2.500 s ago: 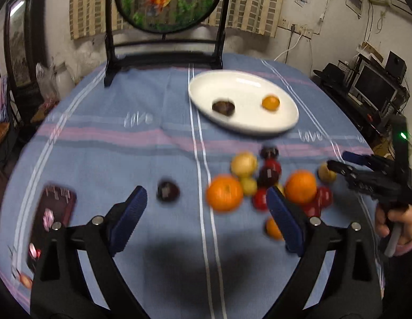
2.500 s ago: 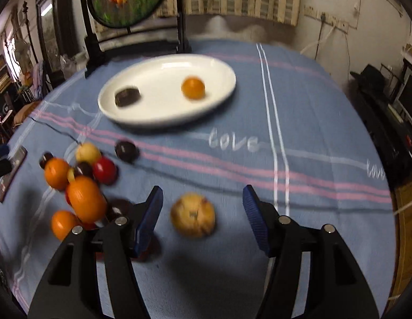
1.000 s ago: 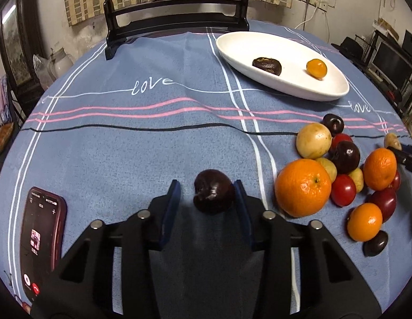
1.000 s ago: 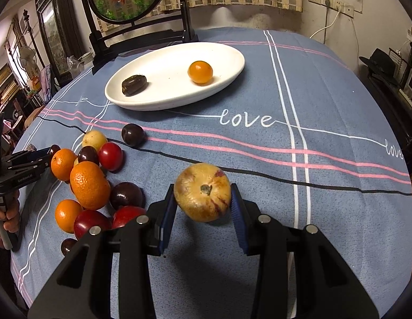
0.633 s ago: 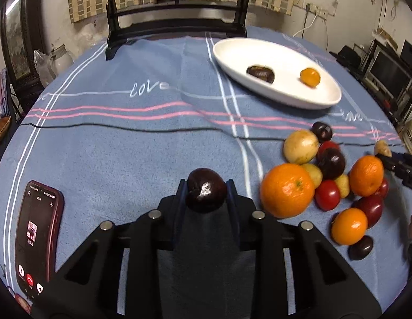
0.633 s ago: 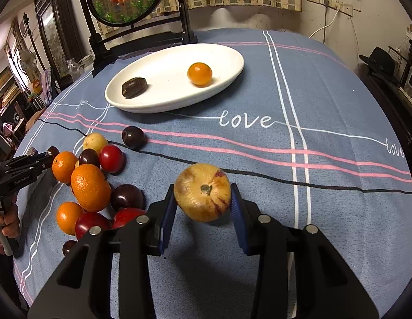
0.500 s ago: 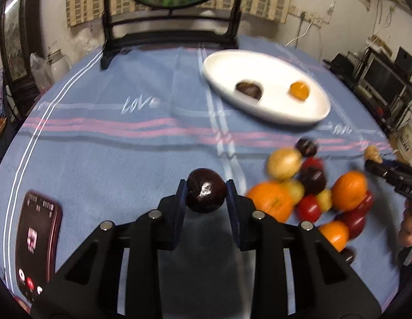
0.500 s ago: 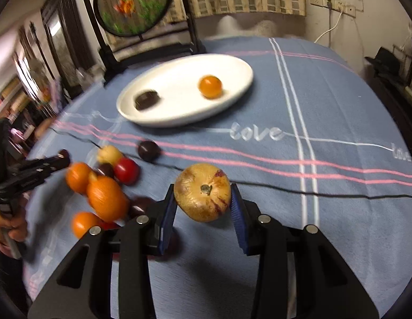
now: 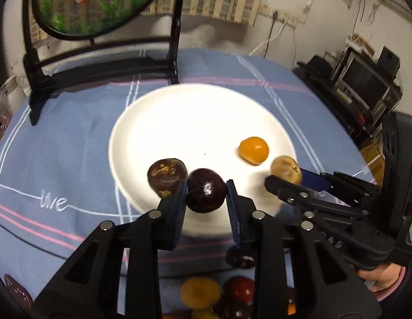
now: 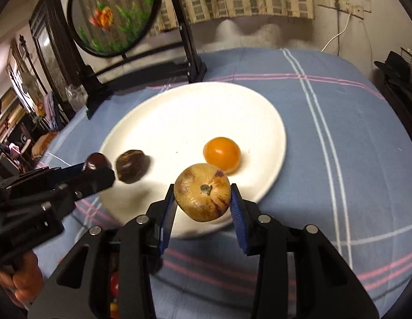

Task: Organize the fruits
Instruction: 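Carry both fruits to the white plate and open both grippers, then grasp a tangerine with the right gripper while the left gripper grasps another tangerine, then carry both tangerines to the white plate and release them, then grasp a red plum with the right gripper while the left gripper grasps an orange tomato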

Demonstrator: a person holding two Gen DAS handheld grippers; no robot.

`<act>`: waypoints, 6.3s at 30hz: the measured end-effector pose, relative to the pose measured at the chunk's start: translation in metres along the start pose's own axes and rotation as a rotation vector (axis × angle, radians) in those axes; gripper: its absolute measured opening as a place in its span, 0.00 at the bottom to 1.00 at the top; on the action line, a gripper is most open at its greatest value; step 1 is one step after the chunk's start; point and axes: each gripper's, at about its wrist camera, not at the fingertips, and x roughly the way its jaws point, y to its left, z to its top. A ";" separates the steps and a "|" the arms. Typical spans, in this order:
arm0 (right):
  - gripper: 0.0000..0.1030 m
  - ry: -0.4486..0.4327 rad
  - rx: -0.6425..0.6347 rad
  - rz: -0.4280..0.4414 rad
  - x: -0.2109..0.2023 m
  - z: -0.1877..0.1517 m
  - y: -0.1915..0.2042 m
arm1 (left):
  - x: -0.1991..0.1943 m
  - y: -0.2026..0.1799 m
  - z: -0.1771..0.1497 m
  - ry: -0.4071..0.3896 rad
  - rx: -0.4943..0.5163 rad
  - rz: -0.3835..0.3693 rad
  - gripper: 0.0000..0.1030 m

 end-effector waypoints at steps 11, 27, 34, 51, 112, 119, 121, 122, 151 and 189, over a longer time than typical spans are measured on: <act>0.62 0.025 -0.080 -0.017 0.013 0.012 0.002 | 0.002 0.012 0.007 0.000 -0.018 0.087 0.74; 0.62 -0.025 -0.245 0.132 -0.091 -0.087 0.055 | -0.100 0.029 -0.128 -0.077 -0.061 0.057 0.91; 0.61 0.016 -0.333 0.090 -0.074 -0.105 0.077 | -0.106 0.039 -0.145 -0.086 -0.089 0.077 0.91; 0.37 0.022 -0.314 0.107 -0.072 -0.110 0.074 | -0.105 0.031 -0.150 -0.081 -0.051 0.074 0.90; 0.37 -0.026 -0.012 0.105 0.011 0.041 0.009 | 0.007 0.041 0.030 0.018 -0.029 0.041 0.44; 0.45 0.011 -0.049 0.105 0.036 0.053 0.009 | 0.036 0.049 0.040 0.048 -0.045 0.088 0.47; 0.50 0.000 -0.058 0.096 0.034 0.054 0.011 | 0.028 0.045 0.040 0.012 -0.027 0.128 0.72; 0.51 -0.007 -0.065 0.081 0.030 0.055 0.011 | 0.021 0.044 0.039 -0.011 -0.017 0.148 0.79; 0.50 0.034 -0.008 0.146 -0.096 -0.137 0.010 | -0.120 0.009 -0.188 -0.100 -0.017 -0.005 0.93; 0.37 -0.033 0.080 0.177 -0.110 -0.133 -0.004 | -0.079 -0.025 -0.177 0.045 0.049 -0.137 0.41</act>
